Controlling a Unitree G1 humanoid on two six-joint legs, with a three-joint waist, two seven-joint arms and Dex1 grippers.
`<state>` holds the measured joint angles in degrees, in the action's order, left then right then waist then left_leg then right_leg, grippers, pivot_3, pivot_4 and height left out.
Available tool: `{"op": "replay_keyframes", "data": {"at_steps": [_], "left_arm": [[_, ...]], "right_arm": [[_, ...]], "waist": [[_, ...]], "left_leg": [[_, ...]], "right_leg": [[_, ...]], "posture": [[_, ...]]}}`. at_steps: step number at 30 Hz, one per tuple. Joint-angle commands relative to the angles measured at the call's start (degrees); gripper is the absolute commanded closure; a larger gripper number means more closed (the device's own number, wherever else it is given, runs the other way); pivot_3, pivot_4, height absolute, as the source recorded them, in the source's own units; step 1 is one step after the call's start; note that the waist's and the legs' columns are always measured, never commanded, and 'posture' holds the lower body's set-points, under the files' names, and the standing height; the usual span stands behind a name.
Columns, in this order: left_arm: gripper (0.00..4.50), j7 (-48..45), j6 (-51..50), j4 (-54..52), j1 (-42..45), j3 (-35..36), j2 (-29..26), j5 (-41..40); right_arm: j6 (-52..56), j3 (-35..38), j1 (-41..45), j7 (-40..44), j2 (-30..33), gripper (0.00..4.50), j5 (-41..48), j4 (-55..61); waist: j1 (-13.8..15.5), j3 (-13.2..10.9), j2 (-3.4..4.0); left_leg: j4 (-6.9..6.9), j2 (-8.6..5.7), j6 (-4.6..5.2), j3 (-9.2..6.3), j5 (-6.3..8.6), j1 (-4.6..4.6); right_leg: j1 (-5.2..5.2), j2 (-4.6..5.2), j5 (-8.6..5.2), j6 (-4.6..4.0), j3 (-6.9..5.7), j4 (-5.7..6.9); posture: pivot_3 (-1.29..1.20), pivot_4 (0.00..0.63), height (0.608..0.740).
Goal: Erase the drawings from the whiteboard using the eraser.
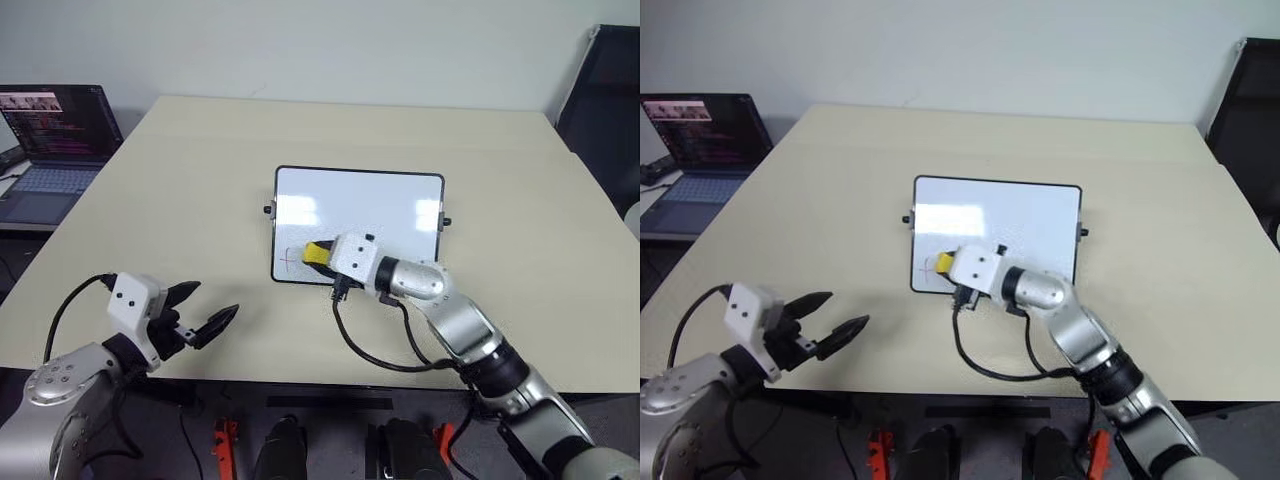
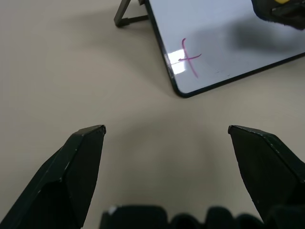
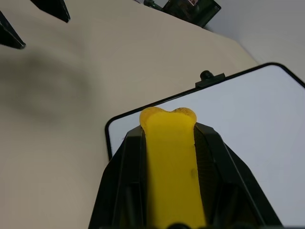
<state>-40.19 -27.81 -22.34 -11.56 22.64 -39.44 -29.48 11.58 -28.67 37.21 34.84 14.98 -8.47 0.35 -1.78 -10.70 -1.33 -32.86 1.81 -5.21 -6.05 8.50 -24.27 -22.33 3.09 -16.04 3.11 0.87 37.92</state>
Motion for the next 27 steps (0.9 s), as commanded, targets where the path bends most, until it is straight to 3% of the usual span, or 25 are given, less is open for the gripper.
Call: {"op": "replay_keyframes", "data": {"at_steps": [1,14,24,27], "left_arm": [[0.00,-2.0,2.7,0.3,1.4,-0.3,-1.1,0.9],[0.00,-4.5,4.9,2.4,2.9,-2.4,-1.1,2.6],[0.00,-4.6,6.2,3.3,2.9,-3.0,-0.6,3.2],[0.00,-4.5,6.4,3.3,2.8,-3.2,-0.4,3.3]], "right_arm": [[-3.3,-2.1,4.8,-1.2,-2.3,3.49,-4.5,-4.6],[-3.8,-5.5,20.3,2.1,-12.5,3.49,-10.3,-29.1],[-6.5,-9.7,23.2,13.0,-11.2,3.49,-13.7,-36.7],[-9.6,-8.1,25.3,6.1,-12.6,3.49,-15.4,-40.0]], "waist": [[0.0,0.0,0.00],[-0.4,0.0,0.04],[-0.3,0.0,0.08],[-0.3,0.0,0.07]], "left_leg": [[0.00,0.00,0.00,-0.02,0.00,0.00],[0.03,0.02,0.00,-0.04,-0.01,0.06],[0.04,0.02,0.00,-0.04,0.00,0.15],[0.04,0.02,0.00,-0.03,0.00,0.19]], "right_leg": [[-0.01,-0.01,0.00,0.00,-0.01,0.01],[-0.03,-0.04,0.01,-0.01,0.00,0.16],[0.01,-0.04,-0.01,-0.03,0.00,0.16],[0.03,-0.04,0.00,-0.03,0.02,0.18]], "posture": [[0.00,0.150,0.740],[0.00,0.150,0.740],[0.00,0.150,0.740],[0.00,0.150,0.740]]}}
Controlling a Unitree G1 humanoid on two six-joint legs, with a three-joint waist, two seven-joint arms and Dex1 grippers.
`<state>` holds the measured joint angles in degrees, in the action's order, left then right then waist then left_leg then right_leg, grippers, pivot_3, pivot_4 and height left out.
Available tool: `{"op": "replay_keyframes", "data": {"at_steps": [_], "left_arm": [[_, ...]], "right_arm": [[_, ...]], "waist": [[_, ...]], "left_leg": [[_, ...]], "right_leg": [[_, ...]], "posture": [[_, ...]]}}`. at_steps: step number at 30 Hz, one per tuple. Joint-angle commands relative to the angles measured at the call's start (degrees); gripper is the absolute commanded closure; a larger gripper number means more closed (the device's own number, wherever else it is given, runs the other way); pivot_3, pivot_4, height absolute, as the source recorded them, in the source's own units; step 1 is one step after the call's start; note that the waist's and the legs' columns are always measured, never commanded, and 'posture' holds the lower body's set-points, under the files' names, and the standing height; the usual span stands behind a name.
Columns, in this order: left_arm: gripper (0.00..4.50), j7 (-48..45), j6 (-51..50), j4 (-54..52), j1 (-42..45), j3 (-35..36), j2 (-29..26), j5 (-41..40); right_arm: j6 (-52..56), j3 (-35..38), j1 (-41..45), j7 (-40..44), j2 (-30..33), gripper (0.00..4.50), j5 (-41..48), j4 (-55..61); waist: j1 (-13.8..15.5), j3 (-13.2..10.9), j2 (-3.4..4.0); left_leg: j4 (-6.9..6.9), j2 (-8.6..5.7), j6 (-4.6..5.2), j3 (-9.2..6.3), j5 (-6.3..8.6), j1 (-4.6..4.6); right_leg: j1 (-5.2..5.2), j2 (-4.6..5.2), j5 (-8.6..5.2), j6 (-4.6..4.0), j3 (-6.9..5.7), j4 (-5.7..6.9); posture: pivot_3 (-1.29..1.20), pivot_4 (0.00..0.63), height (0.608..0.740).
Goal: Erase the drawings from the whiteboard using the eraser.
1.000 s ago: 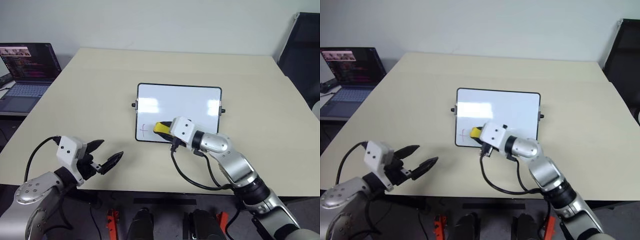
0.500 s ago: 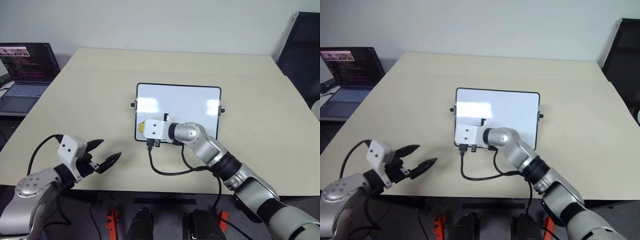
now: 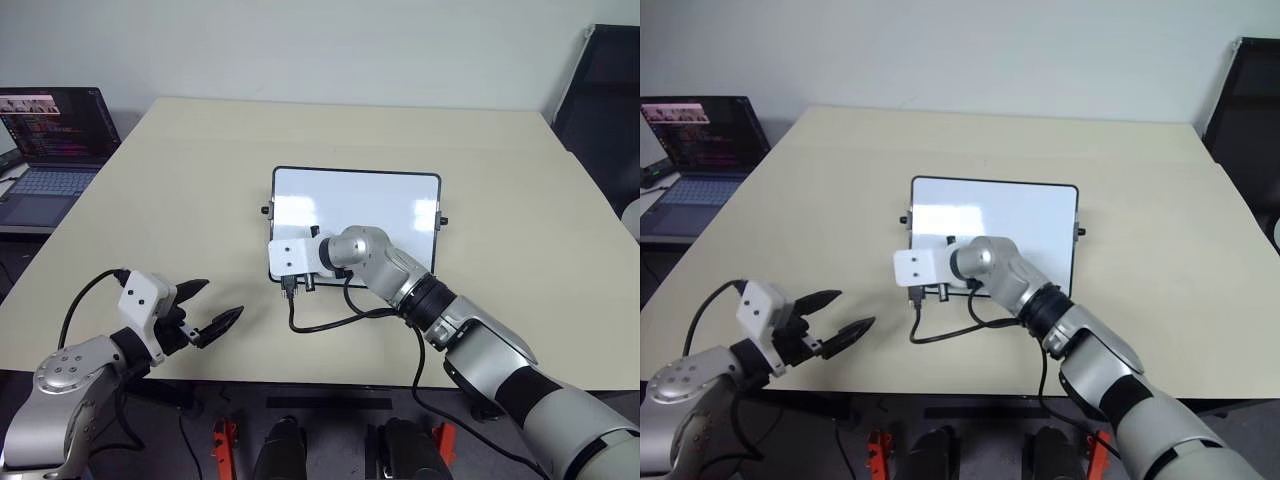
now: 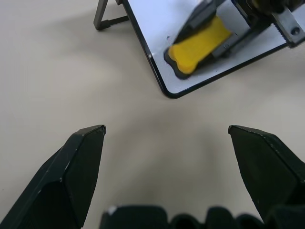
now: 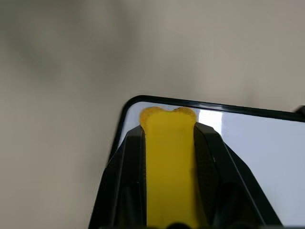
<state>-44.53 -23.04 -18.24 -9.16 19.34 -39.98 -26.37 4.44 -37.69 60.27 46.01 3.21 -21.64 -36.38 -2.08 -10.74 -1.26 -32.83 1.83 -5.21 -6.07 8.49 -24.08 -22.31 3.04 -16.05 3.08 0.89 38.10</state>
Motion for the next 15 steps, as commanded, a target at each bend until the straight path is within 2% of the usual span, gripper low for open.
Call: {"op": "replay_keyframes", "data": {"at_steps": [1,3,10,15], "left_arm": [[0.00,-0.2,1.7,-0.7,0.4,0.1,0.2,0.2],[0.00,-0.2,1.8,-0.6,0.3,0.1,0.3,0.2],[0.00,-0.1,2.1,-0.5,0.2,0.1,0.4,0.1],[0.00,0.0,2.1,-0.5,0.3,0.0,0.2,0.0]], "right_arm": [[-4.1,2.4,3.7,-9.8,-1.8,3.49,-2.4,-5.0],[-5.8,4.0,5.7,-14.3,-2.8,3.49,-2.6,-7.5],[-9.1,-2.5,1.9,-2.3,-0.9,3.49,-5.7,-7.5],[-10.0,-2.7,1.0,-1.7,0.6,3.49,-7.3,-6.5]], "waist": [[-0.1,0.0,0.01],[-0.3,0.0,0.04],[-0.2,0.0,-0.03],[-0.2,0.0,0.02]], "left_leg": [[0.00,0.00,0.00,0.00,0.00,0.03],[0.00,0.01,0.00,0.00,0.00,0.06],[0.02,0.01,0.00,0.03,0.00,0.06],[0.06,0.01,0.00,0.00,-0.01,0.09]], "right_leg": [[0.00,0.00,0.00,0.00,0.00,0.02],[-0.03,0.00,0.04,-0.08,0.00,0.10],[0.02,0.00,0.05,-0.09,0.03,-0.01],[0.01,-0.01,0.04,-0.09,0.01,0.06]], "posture": [[0.00,0.150,0.740],[0.00,0.150,0.740],[0.00,0.150,0.740],[0.00,0.150,0.740]]}}
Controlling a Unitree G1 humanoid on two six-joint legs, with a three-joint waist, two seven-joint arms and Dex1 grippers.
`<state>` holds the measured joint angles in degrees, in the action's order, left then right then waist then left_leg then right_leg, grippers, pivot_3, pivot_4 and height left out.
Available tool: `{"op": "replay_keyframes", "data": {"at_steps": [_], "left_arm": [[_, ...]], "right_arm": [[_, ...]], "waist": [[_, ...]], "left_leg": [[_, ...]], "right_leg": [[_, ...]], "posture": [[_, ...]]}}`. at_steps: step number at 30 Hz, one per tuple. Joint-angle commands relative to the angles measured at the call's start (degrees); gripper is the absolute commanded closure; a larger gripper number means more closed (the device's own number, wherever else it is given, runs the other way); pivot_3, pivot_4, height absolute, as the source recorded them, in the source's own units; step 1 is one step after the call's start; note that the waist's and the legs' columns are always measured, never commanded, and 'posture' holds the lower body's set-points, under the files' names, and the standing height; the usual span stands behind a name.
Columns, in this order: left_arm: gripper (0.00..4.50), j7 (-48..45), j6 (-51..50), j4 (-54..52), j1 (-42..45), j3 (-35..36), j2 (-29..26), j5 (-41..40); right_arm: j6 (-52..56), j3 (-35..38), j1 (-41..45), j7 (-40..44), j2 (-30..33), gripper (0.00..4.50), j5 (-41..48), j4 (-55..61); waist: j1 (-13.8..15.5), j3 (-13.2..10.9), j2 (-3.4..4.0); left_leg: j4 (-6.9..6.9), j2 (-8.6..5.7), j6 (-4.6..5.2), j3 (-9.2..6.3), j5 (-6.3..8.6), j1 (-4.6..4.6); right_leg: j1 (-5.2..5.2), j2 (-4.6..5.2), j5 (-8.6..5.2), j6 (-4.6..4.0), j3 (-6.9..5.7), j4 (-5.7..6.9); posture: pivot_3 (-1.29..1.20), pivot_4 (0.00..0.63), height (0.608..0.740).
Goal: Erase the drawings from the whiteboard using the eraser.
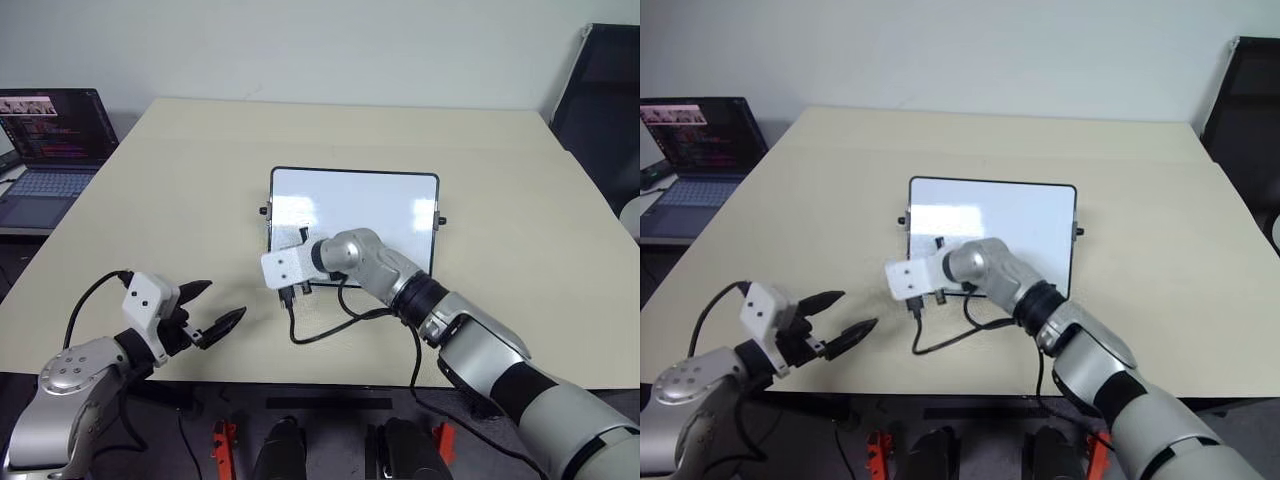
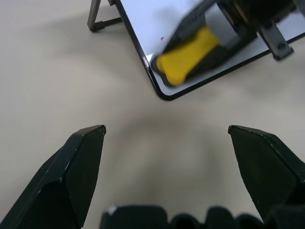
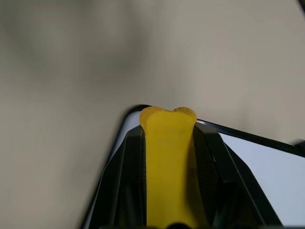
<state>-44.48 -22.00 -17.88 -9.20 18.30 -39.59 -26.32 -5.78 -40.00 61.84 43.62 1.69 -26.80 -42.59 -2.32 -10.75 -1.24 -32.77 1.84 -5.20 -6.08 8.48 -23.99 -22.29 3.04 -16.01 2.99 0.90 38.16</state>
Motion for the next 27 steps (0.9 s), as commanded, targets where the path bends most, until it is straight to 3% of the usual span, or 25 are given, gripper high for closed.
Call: {"op": "replay_keyframes", "data": {"at_steps": [1,9,13,19,22,27], "left_arm": [[0.00,-0.1,1.1,-0.8,0.3,1.1,-0.2,-0.1],[0.00,-0.2,0.8,-0.8,0.8,0.6,-0.2,-0.3],[0.00,-0.3,0.7,-0.6,1.4,0.3,-0.4,-0.2],[0.00,-0.4,0.6,-0.4,1.9,0.1,-0.5,-0.2],[0.00,-0.4,0.4,-0.6,2.0,0.1,-0.5,-0.2],[0.00,-0.5,0.2,-0.5,2.1,0.1,-0.8,-0.2]], "right_arm": [[0.2,-0.2,-0.7,0.4,2.5,3.49,-2.4,-0.1],[0.5,4.5,3.2,-12.1,3.0,3.49,-3.1,-3.4],[0.1,3.9,2.8,-9.8,3.6,3.49,-3.0,-3.6],[-1.7,-1.0,-2.4,2.5,7.0,3.49,-3.9,2.1],[-1.0,-0.1,-2.4,1.2,7.2,3.49,-4.1,2.4],[-0.4,4.2,0.8,-10.9,4.3,3.49,-3.8,-0.7]], "waist": [[0.2,0.0,0.00],[0.6,0.0,0.02],[0.6,0.0,0.00],[0.5,0.0,-0.01],[0.5,0.0,0.00],[0.4,0.0,0.01]], "left_leg": [[-0.01,0.00,0.00,0.00,0.00,0.03],[-0.04,0.00,-0.01,-0.05,0.00,0.08],[-0.04,0.00,0.00,-0.07,-0.01,0.09],[-0.04,0.00,0.00,-0.02,-0.01,0.09],[-0.03,0.00,0.01,-0.01,-0.01,0.09],[-0.04,0.00,0.01,-0.04,-0.01,0.15]], "right_leg": [[0.01,0.00,0.01,0.00,0.00,0.00],[-0.03,0.01,0.06,-0.05,-0.03,0.01],[-0.02,0.01,0.07,-0.05,-0.04,-0.02],[0.03,0.01,0.05,-0.03,-0.02,-0.12],[0.07,0.01,0.05,-0.03,-0.01,-0.02],[-0.01,0.01,0.11,-0.08,-0.02,0.03]], "posture": [[0.00,0.150,0.740],[0.00,0.150,0.740],[0.00,0.150,0.740],[0.00,0.150,0.740],[0.00,0.150,0.740],[0.00,0.150,0.740]]}}
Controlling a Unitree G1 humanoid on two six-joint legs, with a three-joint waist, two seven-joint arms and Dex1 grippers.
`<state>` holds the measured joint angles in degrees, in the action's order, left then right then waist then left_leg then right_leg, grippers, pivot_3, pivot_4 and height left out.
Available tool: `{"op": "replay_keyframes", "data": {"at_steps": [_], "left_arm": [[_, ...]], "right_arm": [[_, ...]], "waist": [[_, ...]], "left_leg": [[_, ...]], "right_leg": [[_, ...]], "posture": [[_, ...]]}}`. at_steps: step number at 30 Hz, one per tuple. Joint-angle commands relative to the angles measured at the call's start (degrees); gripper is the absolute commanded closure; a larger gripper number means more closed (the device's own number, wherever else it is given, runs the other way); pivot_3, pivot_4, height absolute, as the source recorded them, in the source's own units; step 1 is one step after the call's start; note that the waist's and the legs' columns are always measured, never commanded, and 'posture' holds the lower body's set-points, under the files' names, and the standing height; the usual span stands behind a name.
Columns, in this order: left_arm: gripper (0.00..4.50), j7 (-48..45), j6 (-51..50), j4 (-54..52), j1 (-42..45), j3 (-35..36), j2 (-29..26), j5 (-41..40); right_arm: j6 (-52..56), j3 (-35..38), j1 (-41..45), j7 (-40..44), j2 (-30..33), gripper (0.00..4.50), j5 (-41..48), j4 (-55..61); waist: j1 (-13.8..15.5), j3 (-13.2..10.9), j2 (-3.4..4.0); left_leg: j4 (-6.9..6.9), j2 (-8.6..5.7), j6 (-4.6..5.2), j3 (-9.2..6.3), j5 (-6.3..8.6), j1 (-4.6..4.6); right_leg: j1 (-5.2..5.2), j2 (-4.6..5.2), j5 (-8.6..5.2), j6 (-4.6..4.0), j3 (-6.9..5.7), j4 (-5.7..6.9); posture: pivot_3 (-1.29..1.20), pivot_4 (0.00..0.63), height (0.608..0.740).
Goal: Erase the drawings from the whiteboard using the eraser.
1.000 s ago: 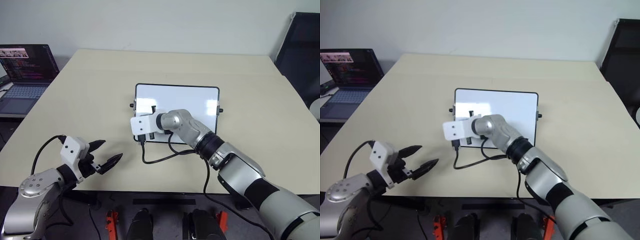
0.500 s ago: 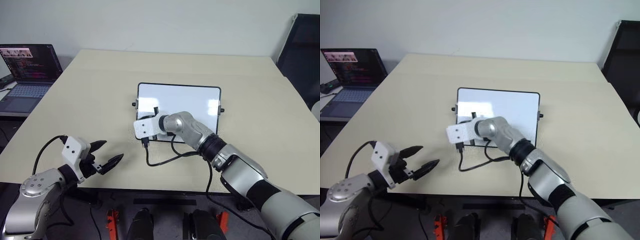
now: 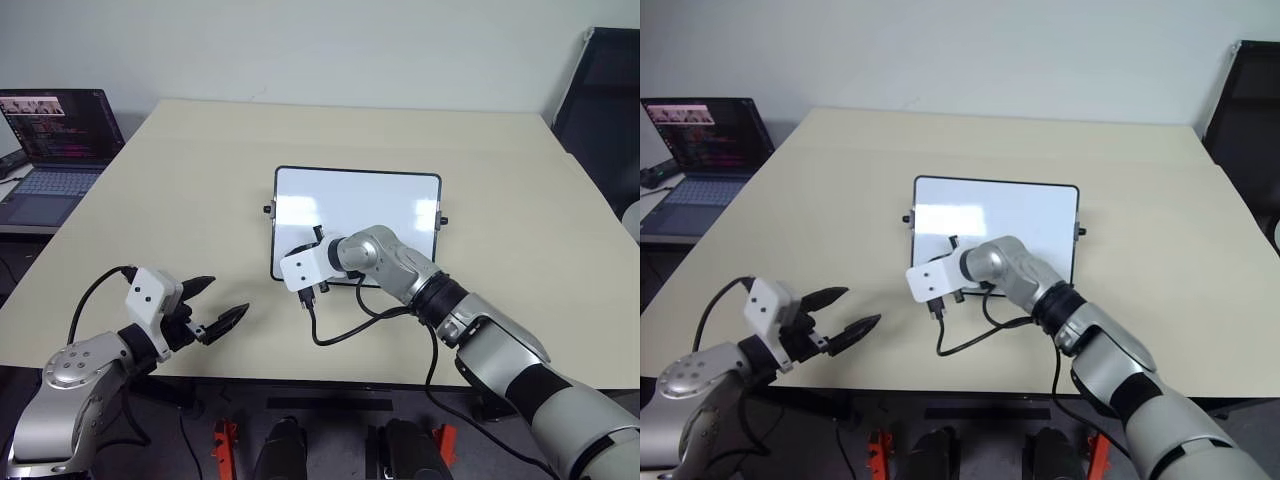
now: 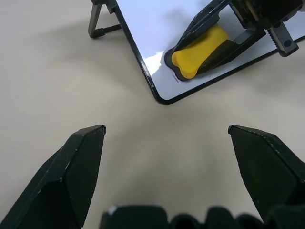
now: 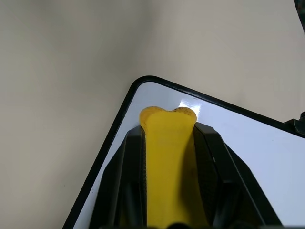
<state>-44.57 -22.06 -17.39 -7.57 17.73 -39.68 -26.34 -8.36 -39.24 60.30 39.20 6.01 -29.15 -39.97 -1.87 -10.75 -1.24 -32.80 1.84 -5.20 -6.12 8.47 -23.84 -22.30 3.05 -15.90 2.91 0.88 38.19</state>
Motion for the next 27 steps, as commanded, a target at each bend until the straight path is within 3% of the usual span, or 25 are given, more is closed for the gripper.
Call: {"op": "replay_keyframes", "data": {"at_steps": [1,11,18,27], "left_arm": [[0.00,-0.4,0.2,-1.1,0.5,0.7,-0.7,-0.2],[0.00,-0.1,-0.1,-1.7,0.4,0.7,-0.7,-0.4],[0.00,-0.1,-0.5,-1.9,0.7,0.5,-0.8,-0.5],[0.00,-0.3,-1.0,-1.9,1.3,-0.2,-0.6,-0.5]], "right_arm": [[1.8,3.6,2.6,-6.6,-0.4,3.49,-0.9,-3.6],[1.0,-2.2,-4.2,5.4,1.7,3.49,-2.7,1.2],[1.8,3.0,0.4,-7.6,-0.2,3.49,-2.8,-2.7],[0.4,5.4,2.9,-11.1,1.6,3.49,-1.5,-5.6]], "waist": [[0.0,0.0,0.02],[0.0,0.0,-0.03],[0.0,0.0,0.05],[0.1,0.0,0.05]], "left_leg": [[0.00,0.00,0.00,-0.02,0.00,0.00],[0.04,0.00,0.00,0.01,0.00,-0.04],[0.04,0.00,0.00,-0.01,0.00,-0.03],[0.03,-0.04,-0.01,-0.04,0.00,-0.07]], "right_leg": [[0.00,0.00,0.03,-0.02,0.00,0.02],[0.07,0.00,-0.06,0.00,0.01,-0.10],[-0.01,0.00,-0.01,-0.01,-0.01,-0.05],[-0.18,0.05,0.02,-0.04,0.00,-0.12]], "posture": [[0.00,0.150,0.740],[0.00,0.150,0.740],[0.00,0.150,0.740],[0.00,0.150,0.740]]}}
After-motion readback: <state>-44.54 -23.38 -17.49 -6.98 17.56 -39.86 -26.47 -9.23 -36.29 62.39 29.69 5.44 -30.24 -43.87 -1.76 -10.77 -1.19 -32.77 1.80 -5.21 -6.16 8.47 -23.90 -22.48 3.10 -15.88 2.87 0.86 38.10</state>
